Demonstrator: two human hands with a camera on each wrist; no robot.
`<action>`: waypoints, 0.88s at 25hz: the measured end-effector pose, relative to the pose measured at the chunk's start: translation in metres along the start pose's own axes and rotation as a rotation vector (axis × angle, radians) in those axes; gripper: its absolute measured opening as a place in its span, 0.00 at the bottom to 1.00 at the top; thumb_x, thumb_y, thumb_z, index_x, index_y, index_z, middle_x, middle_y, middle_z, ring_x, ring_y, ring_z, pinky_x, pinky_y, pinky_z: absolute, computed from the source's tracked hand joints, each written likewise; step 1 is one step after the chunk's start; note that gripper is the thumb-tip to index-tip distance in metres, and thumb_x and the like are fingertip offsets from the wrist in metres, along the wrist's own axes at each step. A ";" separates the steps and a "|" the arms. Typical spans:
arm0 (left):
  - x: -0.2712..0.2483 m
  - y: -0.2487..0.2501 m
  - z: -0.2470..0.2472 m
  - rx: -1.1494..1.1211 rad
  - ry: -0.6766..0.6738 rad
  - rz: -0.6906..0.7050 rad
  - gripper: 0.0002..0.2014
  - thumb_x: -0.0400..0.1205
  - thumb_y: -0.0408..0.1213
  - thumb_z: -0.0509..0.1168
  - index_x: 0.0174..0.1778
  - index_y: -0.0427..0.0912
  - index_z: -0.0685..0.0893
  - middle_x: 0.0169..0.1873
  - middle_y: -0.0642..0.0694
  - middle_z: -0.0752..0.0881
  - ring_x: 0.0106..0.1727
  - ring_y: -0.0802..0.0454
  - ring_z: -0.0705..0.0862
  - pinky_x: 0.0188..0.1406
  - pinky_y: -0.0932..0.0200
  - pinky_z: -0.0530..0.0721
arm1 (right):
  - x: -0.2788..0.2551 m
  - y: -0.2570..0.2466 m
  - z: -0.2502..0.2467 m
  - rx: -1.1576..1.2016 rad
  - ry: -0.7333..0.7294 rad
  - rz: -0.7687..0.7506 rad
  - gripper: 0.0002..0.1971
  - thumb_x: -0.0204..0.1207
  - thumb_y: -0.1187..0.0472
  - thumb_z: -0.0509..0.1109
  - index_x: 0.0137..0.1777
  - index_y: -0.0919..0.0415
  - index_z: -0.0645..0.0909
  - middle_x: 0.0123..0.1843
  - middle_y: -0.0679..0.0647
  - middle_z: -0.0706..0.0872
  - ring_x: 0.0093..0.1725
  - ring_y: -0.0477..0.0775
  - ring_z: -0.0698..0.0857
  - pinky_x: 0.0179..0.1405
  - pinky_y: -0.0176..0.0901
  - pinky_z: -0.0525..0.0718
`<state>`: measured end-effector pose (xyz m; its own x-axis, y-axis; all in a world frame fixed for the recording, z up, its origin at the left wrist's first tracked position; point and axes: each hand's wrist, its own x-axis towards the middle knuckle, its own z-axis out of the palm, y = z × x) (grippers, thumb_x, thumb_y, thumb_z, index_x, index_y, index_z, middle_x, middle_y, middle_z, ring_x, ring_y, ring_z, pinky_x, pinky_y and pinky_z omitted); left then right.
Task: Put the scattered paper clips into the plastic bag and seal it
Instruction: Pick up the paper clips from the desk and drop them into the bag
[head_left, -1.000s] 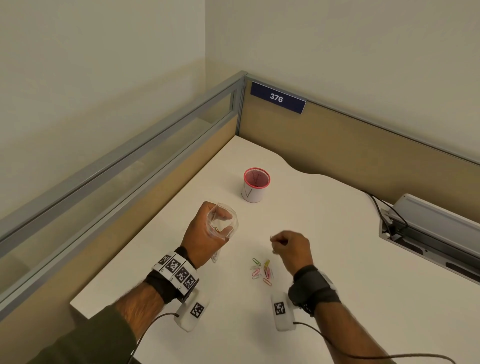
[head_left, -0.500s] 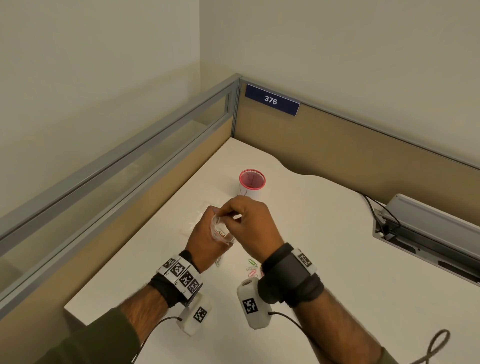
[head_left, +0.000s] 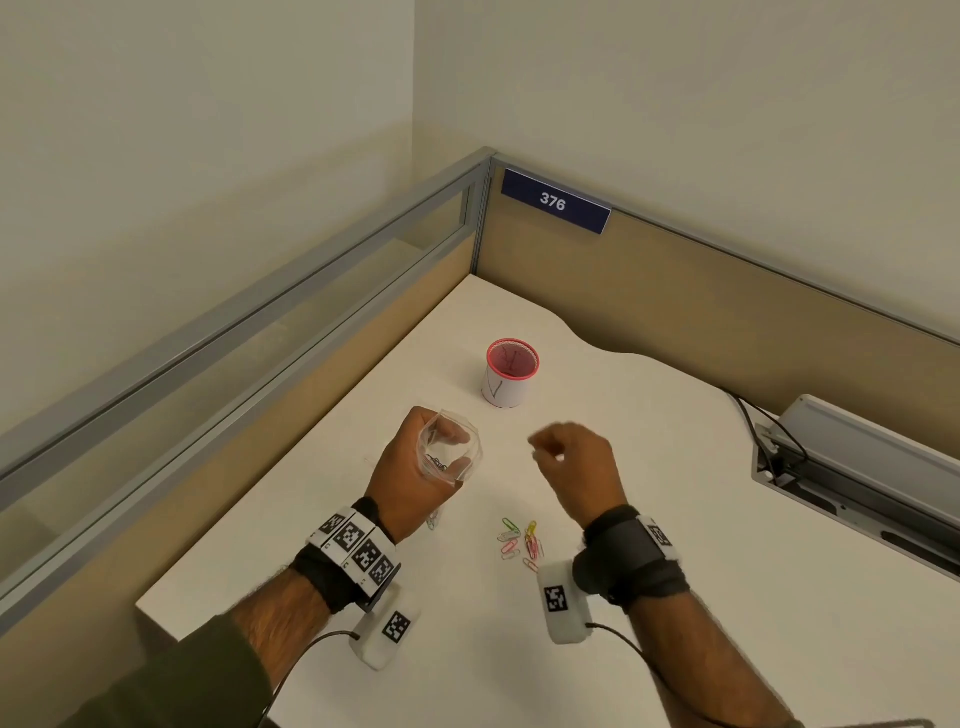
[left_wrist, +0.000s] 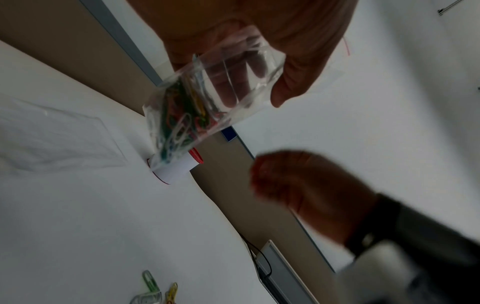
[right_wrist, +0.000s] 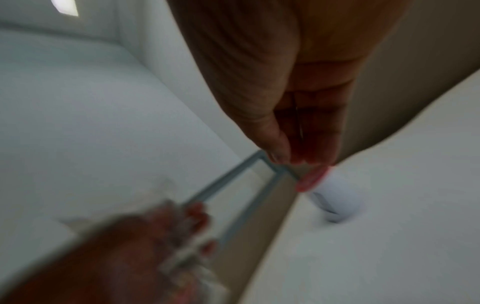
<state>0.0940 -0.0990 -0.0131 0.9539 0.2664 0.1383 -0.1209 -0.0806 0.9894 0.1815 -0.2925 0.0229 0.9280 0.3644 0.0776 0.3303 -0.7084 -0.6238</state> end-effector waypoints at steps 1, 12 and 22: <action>0.000 0.001 -0.002 -0.002 -0.007 0.001 0.19 0.73 0.20 0.74 0.50 0.43 0.76 0.54 0.38 0.84 0.61 0.44 0.84 0.57 0.69 0.82 | -0.003 0.026 0.010 -0.099 -0.083 0.099 0.10 0.76 0.66 0.68 0.55 0.57 0.87 0.56 0.53 0.88 0.53 0.51 0.86 0.59 0.41 0.83; 0.003 -0.001 -0.008 -0.047 0.016 -0.004 0.18 0.71 0.25 0.74 0.50 0.43 0.76 0.55 0.37 0.84 0.62 0.43 0.84 0.57 0.66 0.84 | -0.049 0.084 0.078 -0.204 -0.320 0.260 0.11 0.81 0.62 0.63 0.58 0.61 0.85 0.56 0.57 0.82 0.58 0.58 0.84 0.55 0.40 0.79; -0.001 0.007 -0.006 -0.075 0.022 0.010 0.19 0.71 0.20 0.74 0.49 0.43 0.76 0.53 0.41 0.85 0.60 0.44 0.83 0.56 0.68 0.83 | -0.061 0.069 0.097 -0.169 -0.222 0.397 0.09 0.80 0.62 0.65 0.55 0.62 0.84 0.59 0.59 0.84 0.56 0.58 0.85 0.56 0.41 0.79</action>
<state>0.0907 -0.0942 -0.0064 0.9464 0.2869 0.1482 -0.1513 -0.0114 0.9884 0.1313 -0.3046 -0.0998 0.9350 0.1526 -0.3202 -0.0019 -0.9005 -0.4348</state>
